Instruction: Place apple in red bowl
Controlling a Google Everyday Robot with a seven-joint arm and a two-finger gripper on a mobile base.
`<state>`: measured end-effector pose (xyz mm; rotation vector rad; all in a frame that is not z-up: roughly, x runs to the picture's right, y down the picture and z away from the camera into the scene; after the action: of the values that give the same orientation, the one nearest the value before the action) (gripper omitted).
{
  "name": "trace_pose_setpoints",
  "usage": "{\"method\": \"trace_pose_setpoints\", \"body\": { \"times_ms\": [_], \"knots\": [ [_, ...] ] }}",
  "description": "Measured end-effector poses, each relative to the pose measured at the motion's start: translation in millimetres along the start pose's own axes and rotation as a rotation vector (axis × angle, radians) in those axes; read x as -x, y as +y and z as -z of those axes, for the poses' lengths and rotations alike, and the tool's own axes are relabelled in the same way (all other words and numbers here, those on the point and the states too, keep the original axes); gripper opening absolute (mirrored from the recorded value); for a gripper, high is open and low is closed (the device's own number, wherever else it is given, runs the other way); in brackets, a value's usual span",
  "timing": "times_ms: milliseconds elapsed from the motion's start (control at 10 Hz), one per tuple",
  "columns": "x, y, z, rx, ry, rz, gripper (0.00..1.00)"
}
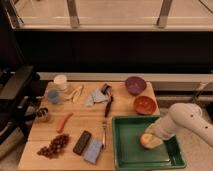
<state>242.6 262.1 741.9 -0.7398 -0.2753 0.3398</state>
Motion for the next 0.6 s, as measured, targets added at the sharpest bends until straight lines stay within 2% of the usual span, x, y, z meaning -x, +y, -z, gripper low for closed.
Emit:
{"method": "trace_pose_setpoints", "body": {
  "times_ms": [100,300,500,600],
  "knots": [
    [-0.5,-0.7,2.8,-0.006,0.002,-0.007,0.09],
    [1.2,-4.2,10.4,-0.023,0.006,-0.015,0.00],
    [1.9,-14.7,30.9,-0.065,0.011,-0.029,0.00],
    [2.6,-25.6,48.8,-0.099,0.016,-0.042,0.00]
  ]
}}
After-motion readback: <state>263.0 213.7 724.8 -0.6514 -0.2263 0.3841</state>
